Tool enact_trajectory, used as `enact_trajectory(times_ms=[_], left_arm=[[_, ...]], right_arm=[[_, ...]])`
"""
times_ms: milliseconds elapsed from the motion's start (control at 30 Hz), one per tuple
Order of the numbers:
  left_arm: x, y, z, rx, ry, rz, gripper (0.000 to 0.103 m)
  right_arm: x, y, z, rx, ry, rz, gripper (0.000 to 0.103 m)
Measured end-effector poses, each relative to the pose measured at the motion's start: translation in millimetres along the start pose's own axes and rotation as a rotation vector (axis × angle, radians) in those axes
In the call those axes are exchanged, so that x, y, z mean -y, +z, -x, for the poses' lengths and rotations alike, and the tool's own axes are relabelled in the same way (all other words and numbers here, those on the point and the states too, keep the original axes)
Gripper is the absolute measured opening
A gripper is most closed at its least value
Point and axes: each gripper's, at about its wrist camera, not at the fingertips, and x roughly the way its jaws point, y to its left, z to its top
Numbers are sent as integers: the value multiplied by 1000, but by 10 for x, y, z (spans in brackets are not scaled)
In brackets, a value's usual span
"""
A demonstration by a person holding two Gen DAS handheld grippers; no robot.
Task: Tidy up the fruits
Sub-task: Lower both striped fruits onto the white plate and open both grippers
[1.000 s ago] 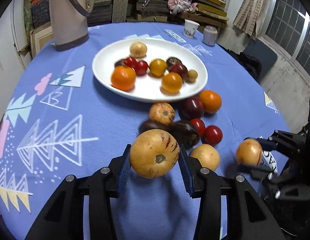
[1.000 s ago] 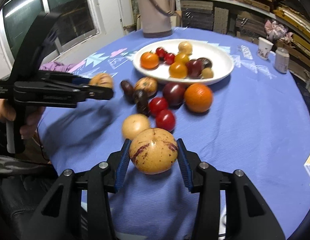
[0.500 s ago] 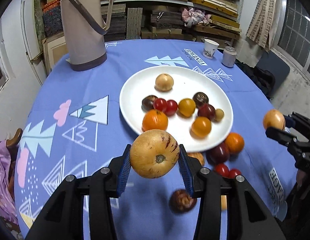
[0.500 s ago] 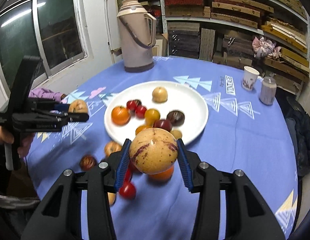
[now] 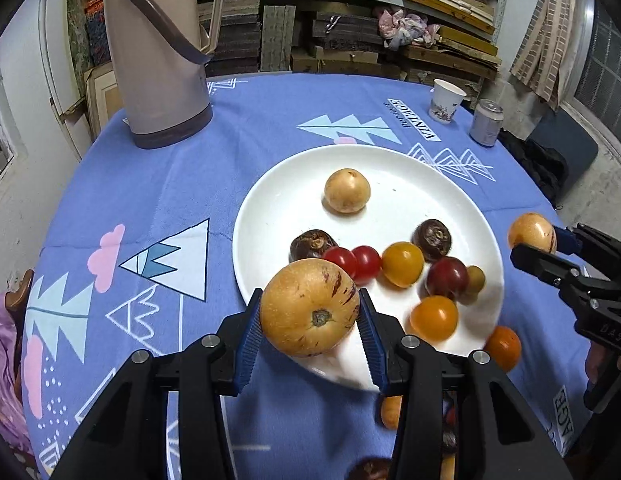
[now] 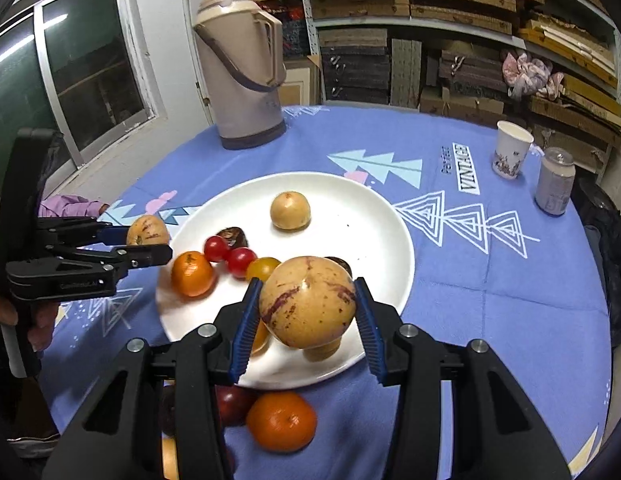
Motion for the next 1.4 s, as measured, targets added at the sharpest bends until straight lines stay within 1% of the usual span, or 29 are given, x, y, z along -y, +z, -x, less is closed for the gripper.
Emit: enact_trajectory(times_ms=[233, 367, 467, 567, 600, 633, 667, 700, 867, 1033, 1100, 1233, 1267, 1367, 1400], left_arm=[[-27, 102, -231, -22, 1, 22, 46], [-31, 169, -331, -22, 7, 36, 46], [-34, 234, -361, -8, -12, 50, 46], [-25, 283, -368, 1, 0, 55, 47], [-21, 294, -370, 0, 2, 57, 50], [-19, 301, -360, -2, 2, 60, 56], [-16, 304, -333, 5, 0, 59, 59], [-11, 302, -301, 17, 2, 54, 59], [29, 274, -196, 35, 0, 32, 59], [69, 206, -109, 35, 3, 12, 59], [83, 168, -67, 39, 0, 6, 59], [115, 86, 0, 36, -1, -3, 60], [125, 60, 25, 37, -2, -5, 60], [134, -30, 108, 43, -1, -8, 64], [132, -71, 141, 48, 0, -8, 65]], right_arm=[[142, -17, -291, -41, -19, -37, 45], [216, 16, -448, -59, -41, -58, 45], [248, 50, -572, -66, -51, -70, 45], [273, 73, -637, -73, -52, -90, 46], [285, 74, -649, -76, -44, -105, 46], [290, 78, -635, -69, -39, -112, 48], [290, 81, -608, -57, -40, -114, 52], [284, 87, -568, -43, -44, -112, 54], [276, 74, -422, -23, -73, -102, 56], [219, -24, -241, -13, -58, -88, 56], [215, -64, -175, -9, -59, -92, 59], [204, -133, -67, -5, -62, -104, 60], [195, -156, -34, -4, -66, -105, 62], [170, -226, 89, 15, -83, -112, 82], [155, -249, 125, 19, -83, -110, 82]])
